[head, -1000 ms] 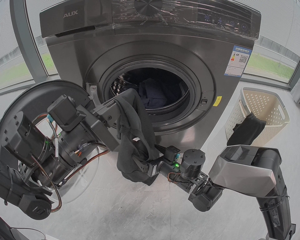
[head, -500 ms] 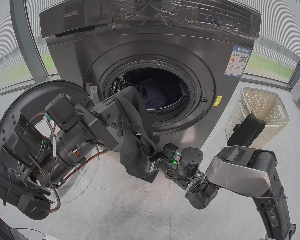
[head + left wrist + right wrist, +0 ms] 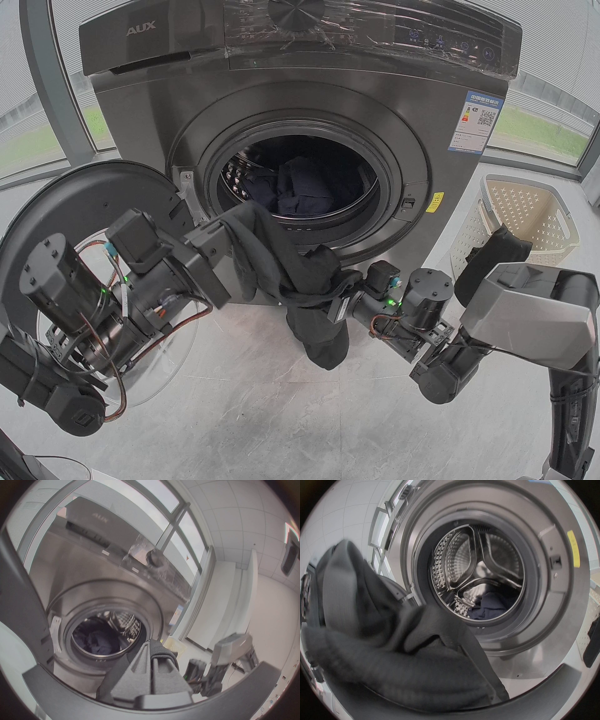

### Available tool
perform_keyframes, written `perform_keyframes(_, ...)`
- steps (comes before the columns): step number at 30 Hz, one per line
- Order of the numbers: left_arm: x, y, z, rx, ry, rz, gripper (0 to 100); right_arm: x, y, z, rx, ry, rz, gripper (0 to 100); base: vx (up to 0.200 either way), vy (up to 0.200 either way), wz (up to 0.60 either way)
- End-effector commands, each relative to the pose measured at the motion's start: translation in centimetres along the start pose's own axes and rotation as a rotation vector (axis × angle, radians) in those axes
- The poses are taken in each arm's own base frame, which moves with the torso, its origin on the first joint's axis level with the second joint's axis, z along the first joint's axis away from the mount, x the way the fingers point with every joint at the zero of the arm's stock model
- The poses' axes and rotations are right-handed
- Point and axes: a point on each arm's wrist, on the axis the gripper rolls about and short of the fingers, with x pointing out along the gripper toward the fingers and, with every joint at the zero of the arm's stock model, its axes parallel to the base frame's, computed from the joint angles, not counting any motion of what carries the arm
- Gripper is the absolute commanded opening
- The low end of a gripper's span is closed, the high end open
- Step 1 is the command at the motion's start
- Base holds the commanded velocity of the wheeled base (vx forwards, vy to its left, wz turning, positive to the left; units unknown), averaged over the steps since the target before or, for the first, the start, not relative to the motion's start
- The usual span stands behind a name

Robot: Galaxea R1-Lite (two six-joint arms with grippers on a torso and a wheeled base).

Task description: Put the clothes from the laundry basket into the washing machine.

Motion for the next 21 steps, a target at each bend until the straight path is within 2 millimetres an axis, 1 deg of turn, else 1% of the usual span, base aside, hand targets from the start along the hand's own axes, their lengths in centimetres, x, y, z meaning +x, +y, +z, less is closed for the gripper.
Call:
perform_keyframes(1, -0.6, 1.2, -3.9, -0.010, 0.151, 0.046, 0, -1.7, 0.2, 4.3, -0.006, -0.064, -0.002, 0, 0.000, 0.000, 0.00)
perform_keyframes(2, -0.8, 1.4, -4.8, -0.009, 0.187, 0.055, 0, -2.0, 0.3, 4.5, -0.006, -0.063, 0.001, 0, 0.000, 0.000, 0.00)
perform_keyframes(4, -1.0, 1.6, -5.7, -0.008, 0.221, 0.063, 0, -2.1, 0.6, 4.7, -0.004, -0.066, 0.007, 0, 0.000, 0.000, 0.00)
perform_keyframes(6, -1.4, 1.8, -7.1, -0.007, 0.279, 0.073, 0, -2.2, 0.8, 5.0, -0.002, -0.074, 0.013, 0, 0.000, 0.000, 0.00)
perform_keyframes(7, -1.4, 1.8, -7.1, -0.007, 0.279, 0.073, 0, -2.2, 0.8, 5.0, -0.002, -0.074, 0.013, 0, 0.000, 0.000, 0.00)
perform_keyframes(8, -1.7, 1.9, -7.9, -0.003, 0.317, 0.074, 0, -2.1, 1.0, 5.2, 0.000, -0.081, 0.017, 0, 0.000, 0.000, 0.00)
perform_keyframes(12, -1.9, 2.1, -8.7, -0.007, 0.351, 0.072, 0, -2.1, 1.2, 5.3, 0.003, -0.085, 0.024, 0, 0.000, 0.000, 0.00)
perform_keyframes(15, -2.5, 2.4, -9.9, -0.020, 0.406, 0.076, 0, -1.9, 1.8, 5.3, 0.006, -0.090, 0.037, 0, 0.000, 0.000, 0.00)
perform_keyframes(17, -3.2, 2.5, -11.3, -0.026, 0.473, 0.066, 0, -1.8, 2.2, 5.4, 0.008, -0.096, 0.049, 0, 0.000, 0.000, 0.00)
perform_keyframes(19, -3.5, 2.5, -12.3, -0.005, 0.519, 0.049, 0, -1.7, 2.5, 5.5, 0.011, -0.101, 0.056, 0, 0.000, 0.000, 0.00)
perform_keyframes(21, -3.6, 2.5, -12.6, 0.005, 0.531, 0.044, 0, -1.8, 3.0, 5.6, 0.013, -0.103, 0.067, 0, 0.000, 0.000, 0.00)
